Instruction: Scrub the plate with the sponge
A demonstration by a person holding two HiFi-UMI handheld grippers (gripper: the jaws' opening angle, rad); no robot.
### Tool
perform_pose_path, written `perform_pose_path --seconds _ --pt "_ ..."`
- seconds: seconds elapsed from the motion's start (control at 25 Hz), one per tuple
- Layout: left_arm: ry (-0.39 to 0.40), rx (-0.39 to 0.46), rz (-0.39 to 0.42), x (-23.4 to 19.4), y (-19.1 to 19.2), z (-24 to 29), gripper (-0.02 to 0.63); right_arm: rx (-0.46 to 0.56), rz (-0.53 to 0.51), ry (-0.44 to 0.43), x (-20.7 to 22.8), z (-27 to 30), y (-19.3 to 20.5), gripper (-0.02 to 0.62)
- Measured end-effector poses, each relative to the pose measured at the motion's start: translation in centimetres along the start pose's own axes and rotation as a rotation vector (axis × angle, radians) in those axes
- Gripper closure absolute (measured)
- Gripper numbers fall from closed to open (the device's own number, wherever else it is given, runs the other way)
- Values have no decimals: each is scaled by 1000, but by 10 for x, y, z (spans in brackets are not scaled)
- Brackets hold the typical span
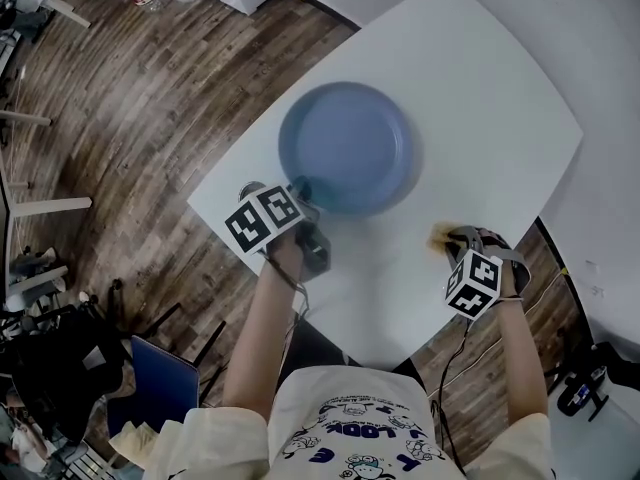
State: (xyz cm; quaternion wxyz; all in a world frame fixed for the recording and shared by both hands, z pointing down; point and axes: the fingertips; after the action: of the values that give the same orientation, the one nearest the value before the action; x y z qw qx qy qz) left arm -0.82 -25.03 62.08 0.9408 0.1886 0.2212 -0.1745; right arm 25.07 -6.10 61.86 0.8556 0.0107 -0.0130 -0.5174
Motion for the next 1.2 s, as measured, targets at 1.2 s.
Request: perform_pose_path --seconds 1.2 --pt "45 -112 63 -45 114 -78 581 108 205 178 9 -3 3 540"
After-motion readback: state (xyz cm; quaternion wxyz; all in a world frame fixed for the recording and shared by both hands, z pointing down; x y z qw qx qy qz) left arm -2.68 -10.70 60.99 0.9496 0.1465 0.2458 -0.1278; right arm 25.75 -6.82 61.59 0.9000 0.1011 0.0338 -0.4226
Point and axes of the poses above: the fingertips, and each gripper's own axes: z forward along the fingers, x to its right, y out of its underside, and after that the axes turned 10 degrees about -y, right-handed
